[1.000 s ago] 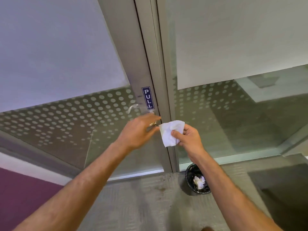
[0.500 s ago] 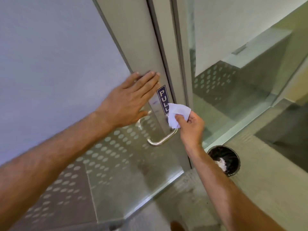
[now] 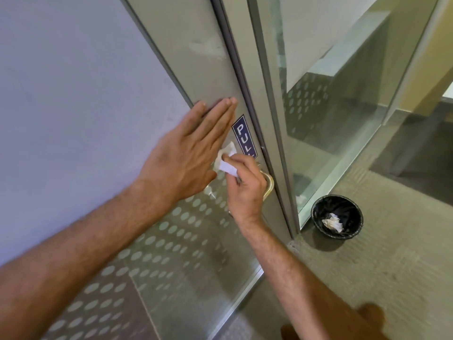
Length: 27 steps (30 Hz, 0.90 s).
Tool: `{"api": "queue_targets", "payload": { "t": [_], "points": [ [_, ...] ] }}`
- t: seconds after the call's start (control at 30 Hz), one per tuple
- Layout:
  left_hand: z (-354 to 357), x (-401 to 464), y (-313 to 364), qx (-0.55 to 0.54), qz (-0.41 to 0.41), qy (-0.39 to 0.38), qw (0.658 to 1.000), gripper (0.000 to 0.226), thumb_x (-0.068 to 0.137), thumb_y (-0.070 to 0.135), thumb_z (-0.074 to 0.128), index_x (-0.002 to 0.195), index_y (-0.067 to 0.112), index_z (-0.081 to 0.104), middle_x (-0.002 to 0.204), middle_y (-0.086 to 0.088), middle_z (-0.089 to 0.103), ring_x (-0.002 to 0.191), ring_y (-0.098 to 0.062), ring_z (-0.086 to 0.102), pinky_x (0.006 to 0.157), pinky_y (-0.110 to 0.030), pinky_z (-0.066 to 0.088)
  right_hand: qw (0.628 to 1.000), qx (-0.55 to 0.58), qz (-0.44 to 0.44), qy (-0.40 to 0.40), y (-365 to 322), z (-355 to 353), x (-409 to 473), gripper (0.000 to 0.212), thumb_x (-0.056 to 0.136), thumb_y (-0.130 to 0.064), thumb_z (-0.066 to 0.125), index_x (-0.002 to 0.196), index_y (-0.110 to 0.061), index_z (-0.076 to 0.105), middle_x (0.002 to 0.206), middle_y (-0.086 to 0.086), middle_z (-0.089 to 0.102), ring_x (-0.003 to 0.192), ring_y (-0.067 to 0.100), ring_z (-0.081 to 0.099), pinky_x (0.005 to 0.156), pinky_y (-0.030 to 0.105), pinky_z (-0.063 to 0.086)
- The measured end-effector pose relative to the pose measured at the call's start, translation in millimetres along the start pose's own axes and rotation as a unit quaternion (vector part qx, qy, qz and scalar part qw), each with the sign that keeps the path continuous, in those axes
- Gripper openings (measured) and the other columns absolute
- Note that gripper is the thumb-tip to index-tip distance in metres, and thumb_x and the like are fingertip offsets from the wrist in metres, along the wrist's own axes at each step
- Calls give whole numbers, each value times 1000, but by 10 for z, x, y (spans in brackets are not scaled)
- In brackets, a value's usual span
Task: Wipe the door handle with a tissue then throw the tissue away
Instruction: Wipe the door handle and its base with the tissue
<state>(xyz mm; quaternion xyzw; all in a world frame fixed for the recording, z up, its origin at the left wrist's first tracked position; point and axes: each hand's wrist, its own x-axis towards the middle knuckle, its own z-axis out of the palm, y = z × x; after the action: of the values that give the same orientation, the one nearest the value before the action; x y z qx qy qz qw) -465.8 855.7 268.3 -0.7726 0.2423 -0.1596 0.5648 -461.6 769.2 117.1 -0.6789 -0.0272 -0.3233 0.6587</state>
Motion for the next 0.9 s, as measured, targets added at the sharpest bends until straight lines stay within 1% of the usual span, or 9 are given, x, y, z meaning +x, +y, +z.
{"api": "queue_targets", "payload": {
  "t": [0.1, 0.27, 0.4, 0.5, 0.6, 0.67, 0.73, 0.83, 0.9],
  "points": [
    [-10, 2, -2, 3, -4, -7, 1000, 111, 95, 75, 17, 168, -7, -1, 176, -25, -7, 166, -34, 2, 133, -50, 1, 996, 19, 76, -33, 47, -85, -78, 30, 74, 16, 64, 96, 0, 78, 96, 9, 73, 88, 20, 69, 79, 29, 57],
    [-27, -2, -8, -7, -6, -12, 1000, 113, 95, 78, 19, 168, -5, 0, 176, -25, -7, 166, -34, 1, 133, -50, 1, 980, 64, 182, 47, -40, -75, 151, 21, 78, 4, 65, 92, -9, 76, 92, -1, 69, 81, 13, 66, 67, 20, 50],
    [-46, 6, -11, -8, -6, -9, 1000, 111, 95, 77, 22, 169, -5, 4, 177, -23, -2, 166, -33, 5, 133, -49, 4, 995, 10, 86, 43, -105, 6, 274, 21, 78, 12, 68, 96, 2, 74, 94, 3, 68, 84, 11, 62, 75, 7, 45],
    [-44, 2, -6, -5, -5, -5, 1000, 111, 95, 76, 19, 169, -5, 3, 177, -24, -4, 166, -33, 4, 134, -49, 6, 999, -21, 33, -13, -30, -55, 154, 22, 78, 15, 70, 97, 7, 74, 100, 13, 72, 89, 21, 68, 79, 17, 53],
    [-57, 8, -16, -10, -7, -10, 1000, 109, 96, 74, 16, 169, -6, 2, 176, -26, -6, 166, -35, 2, 135, -49, 7, 993, 34, 104, -47, 17, -145, 140, 23, 76, 13, 64, 85, -5, 77, 94, 7, 74, 86, 19, 70, 68, 30, 55],
    [-65, 16, -23, -17, -6, -17, 1000, 109, 96, 74, 16, 169, -5, 0, 176, -26, -7, 166, -36, 1, 135, -50, 7, 978, 93, 184, -11, 15, -164, 226, 25, 77, 7, 61, 77, -15, 75, 82, -2, 73, 78, 7, 69, 62, 22, 50],
    [-69, 17, -28, -22, -7, -22, 1000, 111, 95, 75, 17, 168, -6, 0, 176, -27, -8, 166, -36, 1, 135, -50, 6, 960, 164, 228, 15, 37, -183, 336, 15, 81, 4, 60, 80, -4, 73, 74, 6, 70, 72, 12, 68, 62, 20, 50],
    [-72, 13, -26, -21, -9, -24, 999, 112, 95, 76, 18, 168, -7, -1, 176, -27, -7, 166, -36, 1, 134, -50, 4, 962, 160, 221, -1, 51, -176, 405, 13, 85, 6, 59, 85, 5, 72, 79, 14, 71, 74, 22, 68, 63, 28, 55],
    [-69, 10, -17, -18, -8, -21, 1000, 111, 95, 75, 17, 168, -7, -1, 176, -27, -6, 166, -35, 2, 134, -50, 5, 984, 75, 164, 5, 9, -135, 363, 19, 82, 10, 62, 89, -2, 75, 88, 11, 72, 80, 19, 67, 69, 17, 51]
  ]
}}
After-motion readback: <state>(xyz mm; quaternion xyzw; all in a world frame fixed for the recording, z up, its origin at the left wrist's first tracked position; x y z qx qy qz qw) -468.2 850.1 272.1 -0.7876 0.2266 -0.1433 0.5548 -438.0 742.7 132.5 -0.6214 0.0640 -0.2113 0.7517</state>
